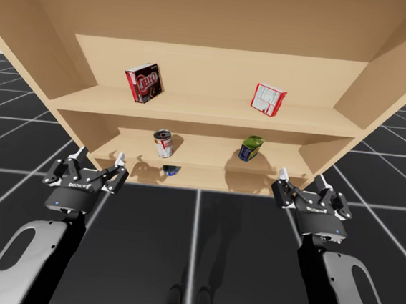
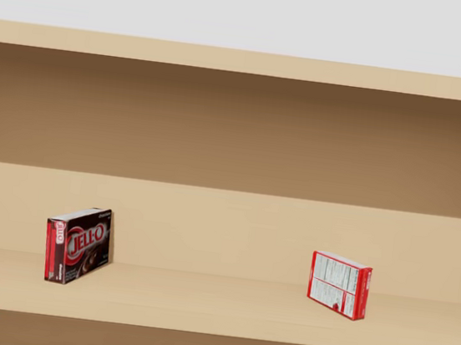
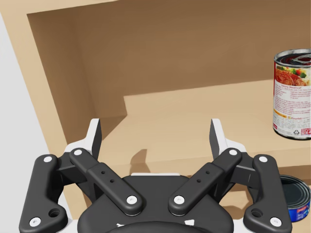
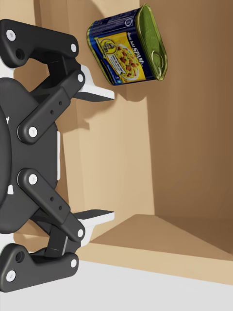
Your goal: Find the gelatin box on the shelf and bring it to me.
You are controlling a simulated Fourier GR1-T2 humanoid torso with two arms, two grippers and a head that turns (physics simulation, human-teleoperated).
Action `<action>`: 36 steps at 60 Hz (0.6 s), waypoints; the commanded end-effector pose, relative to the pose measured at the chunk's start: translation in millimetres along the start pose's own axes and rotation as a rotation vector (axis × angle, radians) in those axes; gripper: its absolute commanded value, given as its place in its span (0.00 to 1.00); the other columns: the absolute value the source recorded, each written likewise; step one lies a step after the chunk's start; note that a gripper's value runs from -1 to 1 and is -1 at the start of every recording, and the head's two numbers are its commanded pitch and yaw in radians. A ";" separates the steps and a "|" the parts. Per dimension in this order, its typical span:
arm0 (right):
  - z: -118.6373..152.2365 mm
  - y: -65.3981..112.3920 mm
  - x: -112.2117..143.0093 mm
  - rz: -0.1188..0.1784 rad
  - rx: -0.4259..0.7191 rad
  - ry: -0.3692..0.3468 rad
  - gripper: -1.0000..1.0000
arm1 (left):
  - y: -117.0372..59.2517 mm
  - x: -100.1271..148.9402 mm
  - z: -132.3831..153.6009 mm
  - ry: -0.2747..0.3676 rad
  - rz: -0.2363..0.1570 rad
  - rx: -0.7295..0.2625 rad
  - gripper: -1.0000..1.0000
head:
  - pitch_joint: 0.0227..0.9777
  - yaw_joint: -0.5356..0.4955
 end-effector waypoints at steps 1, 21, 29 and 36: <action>2.4 2.6 0.1 -0.015 -0.001 0.009 0.00 | 0.2 0.1 0.0 0.000 0.001 0.000 0.00 | 0.06 0.51; 1.3 3.2 -0.6 -0.012 0.035 0.023 0.00 | -0.6 0.0 0.5 0.001 0.001 -0.003 0.00 | 0.14 0.43; 0.8 3.5 -1.1 -0.007 0.034 0.025 0.00 | -1.0 0.1 0.4 0.002 0.001 -0.006 0.00 | 0.20 0.34; 0.0 2.8 -1.4 -0.006 0.031 0.022 0.00 | -1.5 0.0 0.4 0.002 0.000 -0.008 0.00 | 0.24 0.29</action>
